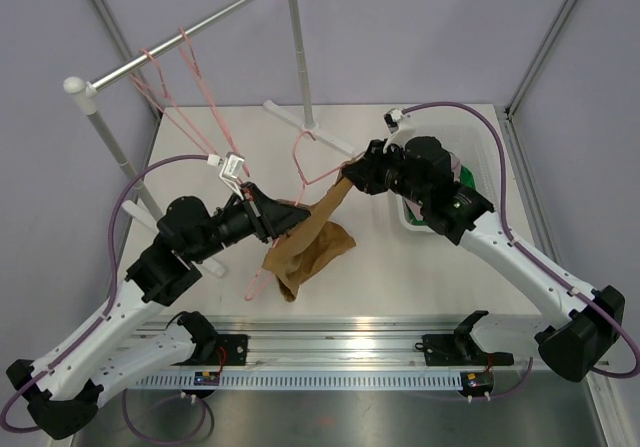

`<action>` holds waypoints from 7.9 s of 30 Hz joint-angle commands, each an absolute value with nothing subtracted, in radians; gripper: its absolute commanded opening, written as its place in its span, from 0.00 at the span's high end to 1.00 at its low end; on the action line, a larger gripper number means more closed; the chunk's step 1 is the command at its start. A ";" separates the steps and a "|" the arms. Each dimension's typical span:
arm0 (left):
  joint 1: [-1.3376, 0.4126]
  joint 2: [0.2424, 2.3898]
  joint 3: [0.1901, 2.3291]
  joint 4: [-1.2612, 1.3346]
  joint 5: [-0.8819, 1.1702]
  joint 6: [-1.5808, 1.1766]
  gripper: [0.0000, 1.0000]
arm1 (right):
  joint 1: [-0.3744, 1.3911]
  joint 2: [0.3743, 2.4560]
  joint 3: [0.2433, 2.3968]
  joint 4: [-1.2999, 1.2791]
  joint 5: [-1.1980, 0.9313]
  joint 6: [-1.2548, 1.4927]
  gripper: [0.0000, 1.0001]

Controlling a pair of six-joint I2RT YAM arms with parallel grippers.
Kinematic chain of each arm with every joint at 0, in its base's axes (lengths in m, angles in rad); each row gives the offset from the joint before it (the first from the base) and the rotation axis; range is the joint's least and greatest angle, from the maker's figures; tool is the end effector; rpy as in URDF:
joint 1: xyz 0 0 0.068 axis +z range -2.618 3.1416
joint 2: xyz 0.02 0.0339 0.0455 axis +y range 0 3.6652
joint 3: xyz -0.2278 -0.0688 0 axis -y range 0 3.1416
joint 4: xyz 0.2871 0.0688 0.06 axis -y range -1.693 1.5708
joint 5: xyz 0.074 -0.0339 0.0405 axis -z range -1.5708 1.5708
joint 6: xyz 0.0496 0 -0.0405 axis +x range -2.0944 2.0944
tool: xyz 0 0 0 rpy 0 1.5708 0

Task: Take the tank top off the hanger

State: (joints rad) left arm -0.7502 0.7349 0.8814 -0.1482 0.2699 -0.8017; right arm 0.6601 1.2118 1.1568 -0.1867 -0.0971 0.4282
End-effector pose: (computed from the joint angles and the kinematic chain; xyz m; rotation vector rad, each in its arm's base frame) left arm 0.1725 -0.1788 0.3673 0.1918 1.7528 -1.3911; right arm 0.2733 0.2182 0.3414 -0.2910 1.8745 0.8476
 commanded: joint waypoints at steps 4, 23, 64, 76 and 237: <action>-0.758 0.706 0.897 -0.147 0.203 -0.785 1.00 | 0.667 1.210 1.192 -0.181 0.021 0.376 1.00; -0.758 0.637 0.986 -0.262 0.384 -0.614 1.00 | 0.463 1.341 1.316 -0.390 0.128 0.278 1.00; -0.706 1.514 1.943 -0.587 -0.650 -0.645 1.00 | 0.618 0.997 1.081 -0.471 -0.175 0.462 0.00; -0.503 1.650 2.103 -0.577 -0.638 -0.781 1.00 | 0.620 0.980 1.075 -0.500 -0.242 0.439 0.00; -0.453 0.281 1.068 -1.026 -0.416 -0.242 0.01 | 0.218 0.568 1.319 -1.131 0.031 0.189 0.00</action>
